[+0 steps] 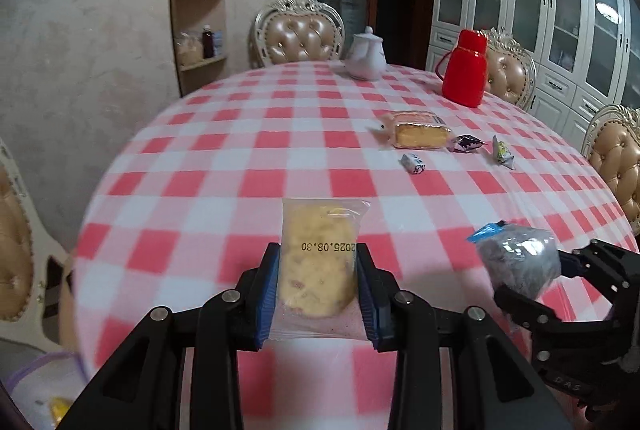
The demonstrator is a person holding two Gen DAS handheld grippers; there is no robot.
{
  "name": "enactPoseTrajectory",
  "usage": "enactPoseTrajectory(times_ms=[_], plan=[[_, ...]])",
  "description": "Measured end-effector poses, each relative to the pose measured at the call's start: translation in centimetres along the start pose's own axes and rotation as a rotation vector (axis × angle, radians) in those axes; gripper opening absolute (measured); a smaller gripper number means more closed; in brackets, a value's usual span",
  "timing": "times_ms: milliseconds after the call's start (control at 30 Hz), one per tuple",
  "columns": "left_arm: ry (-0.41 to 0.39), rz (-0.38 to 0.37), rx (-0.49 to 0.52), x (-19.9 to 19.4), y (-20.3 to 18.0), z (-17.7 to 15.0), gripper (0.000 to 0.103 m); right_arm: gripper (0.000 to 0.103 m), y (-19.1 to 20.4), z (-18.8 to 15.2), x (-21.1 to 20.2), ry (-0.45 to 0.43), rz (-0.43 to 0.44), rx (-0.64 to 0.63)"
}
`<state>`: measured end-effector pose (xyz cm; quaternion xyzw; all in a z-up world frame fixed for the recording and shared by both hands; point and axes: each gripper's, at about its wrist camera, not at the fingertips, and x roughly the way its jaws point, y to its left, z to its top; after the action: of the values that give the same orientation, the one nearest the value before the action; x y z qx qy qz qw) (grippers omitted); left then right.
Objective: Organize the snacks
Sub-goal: 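Grasp the cracker packet with the left tool while the right tool grasps the grey chip bag, then carry both packets to the white box and open both tools to drop them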
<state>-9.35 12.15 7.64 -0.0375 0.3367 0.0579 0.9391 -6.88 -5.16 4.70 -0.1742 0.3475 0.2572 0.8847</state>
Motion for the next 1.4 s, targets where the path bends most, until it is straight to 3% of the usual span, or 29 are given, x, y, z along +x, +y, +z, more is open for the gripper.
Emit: enactPoseTrajectory(times_ms=[433, 833, 1133, 1400], plan=[[-0.033, 0.051, -0.069, -7.8, 6.3, -5.4, 0.037, 0.057, 9.8, -0.8, -2.6, -0.034, 0.067, -0.145], [-0.018, 0.132, -0.141, -11.4, 12.4, -10.4, 0.037, 0.057, 17.1, -0.8, -3.6, -0.042, 0.104, -0.253], [0.006, 0.219, -0.204, -14.4, 17.7, -14.7, 0.037, 0.057, 25.4, -1.4, -5.2, -0.068, 0.188, -0.398], [0.025, 0.268, -0.245, -15.5, 21.0, -17.2, 0.037, 0.057, 30.2, -2.1, -5.7, -0.069, 0.228, -0.481]])
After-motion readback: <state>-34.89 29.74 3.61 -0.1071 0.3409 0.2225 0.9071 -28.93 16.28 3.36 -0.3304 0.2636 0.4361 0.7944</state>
